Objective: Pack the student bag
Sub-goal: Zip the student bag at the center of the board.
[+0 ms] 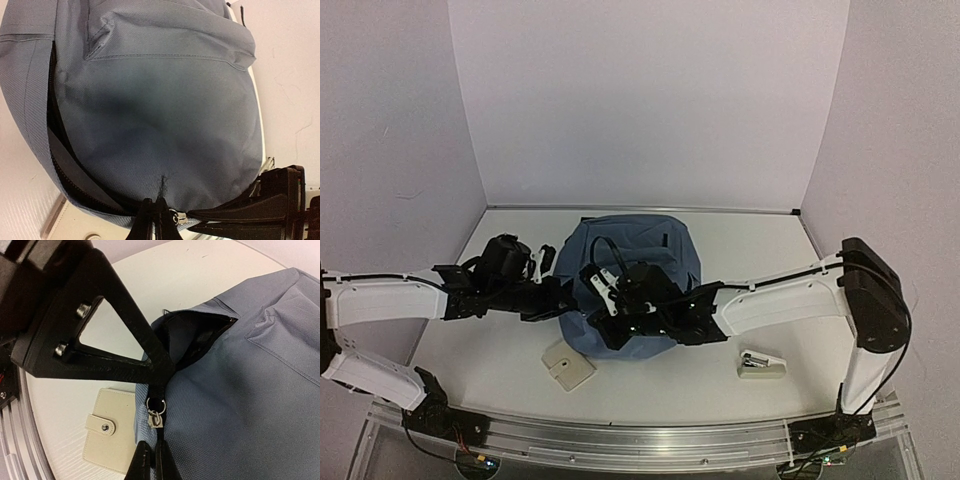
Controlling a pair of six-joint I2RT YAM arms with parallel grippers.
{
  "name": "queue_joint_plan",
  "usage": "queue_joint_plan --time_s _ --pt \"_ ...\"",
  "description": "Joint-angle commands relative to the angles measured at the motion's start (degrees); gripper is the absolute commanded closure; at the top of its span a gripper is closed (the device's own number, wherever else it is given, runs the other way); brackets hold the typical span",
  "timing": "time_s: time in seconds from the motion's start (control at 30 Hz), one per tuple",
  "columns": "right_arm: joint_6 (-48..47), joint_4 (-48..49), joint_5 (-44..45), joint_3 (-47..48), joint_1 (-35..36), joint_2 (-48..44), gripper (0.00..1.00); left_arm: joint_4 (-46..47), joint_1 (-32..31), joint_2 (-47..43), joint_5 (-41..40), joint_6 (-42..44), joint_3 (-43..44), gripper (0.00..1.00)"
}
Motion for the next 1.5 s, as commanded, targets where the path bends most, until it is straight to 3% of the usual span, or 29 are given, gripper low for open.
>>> queue_joint_plan --time_s 0.0,0.23,0.67,1.0,1.47 --pt "3.51 -3.22 0.56 -4.06 3.70 -7.11 1.00 -1.49 5.70 -1.08 -9.89 0.02 0.90 1.00" --pt "6.95 -3.30 3.71 -7.98 6.44 -11.25 1.00 -1.36 9.89 0.08 -7.89 1.73 1.55 1.00" --pt "10.11 -4.89 7.99 -12.95 7.47 -18.96 1.00 -1.32 12.18 -3.11 -7.87 4.26 -0.07 1.00" --pt "12.84 -6.83 14.83 -14.40 7.47 -17.27 1.00 -0.81 13.39 -7.55 -7.75 4.90 -1.47 1.00" --pt "14.02 -6.44 12.24 -15.42 7.60 -17.67 1.00 2.28 18.08 -1.88 -5.53 8.82 -0.58 1.00"
